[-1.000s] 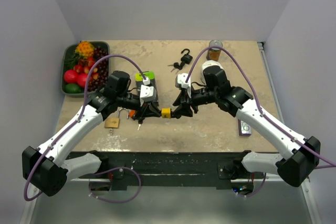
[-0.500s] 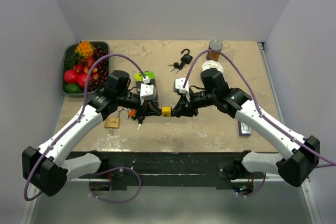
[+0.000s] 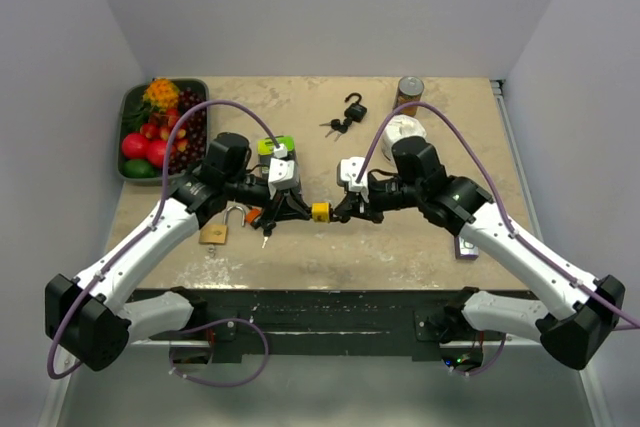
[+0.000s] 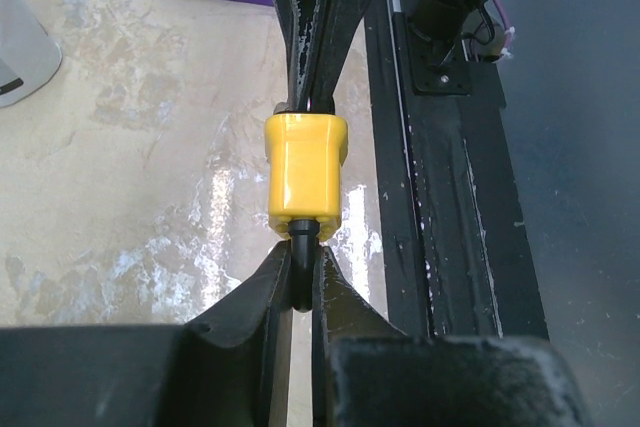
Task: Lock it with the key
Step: Lock the lock, then place the key at the center of the board.
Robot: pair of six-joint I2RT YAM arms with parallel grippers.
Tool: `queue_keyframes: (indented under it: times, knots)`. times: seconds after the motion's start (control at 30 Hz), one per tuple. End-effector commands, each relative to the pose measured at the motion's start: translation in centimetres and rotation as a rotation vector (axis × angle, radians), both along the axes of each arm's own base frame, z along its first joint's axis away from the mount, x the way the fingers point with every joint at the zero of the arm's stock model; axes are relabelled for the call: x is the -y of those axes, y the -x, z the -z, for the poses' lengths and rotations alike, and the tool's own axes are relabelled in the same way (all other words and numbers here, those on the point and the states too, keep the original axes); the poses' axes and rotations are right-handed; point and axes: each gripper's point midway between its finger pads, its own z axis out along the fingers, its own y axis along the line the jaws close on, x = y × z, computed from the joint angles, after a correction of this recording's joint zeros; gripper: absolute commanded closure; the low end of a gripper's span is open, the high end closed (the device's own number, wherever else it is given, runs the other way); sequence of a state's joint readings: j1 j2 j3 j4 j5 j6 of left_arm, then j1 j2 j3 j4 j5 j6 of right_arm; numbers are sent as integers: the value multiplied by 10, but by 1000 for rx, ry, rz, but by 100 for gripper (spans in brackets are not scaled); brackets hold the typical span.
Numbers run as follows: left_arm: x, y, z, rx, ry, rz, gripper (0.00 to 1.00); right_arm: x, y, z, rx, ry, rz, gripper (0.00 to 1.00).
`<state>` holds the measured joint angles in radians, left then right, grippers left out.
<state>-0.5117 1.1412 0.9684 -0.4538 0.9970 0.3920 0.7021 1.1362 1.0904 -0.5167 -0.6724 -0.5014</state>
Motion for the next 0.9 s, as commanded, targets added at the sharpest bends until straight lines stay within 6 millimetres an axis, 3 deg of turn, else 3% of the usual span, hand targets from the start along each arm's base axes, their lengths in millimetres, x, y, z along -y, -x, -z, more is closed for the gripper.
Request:
queue_keyframes:
  times: [0.0,0.47,0.6,0.73,0.87]
  knots:
    - [-6,-8,-2,2,9,-28,100,26,-5,-3,88,49,82,100]
    - [-11,-13,6,15,-14,-45,100,54,-20,0,55,81,152,100]
    - [-12,-23,11,32,-40,-84,100,85,-62,41,-87,162,358,100]
    - [-11,-33,23,48,-97,-117,100,115,-78,79,-179,237,485,100]
    - [-4,-34,28,21,-112,-104,100,159,-95,111,-181,335,589,100]
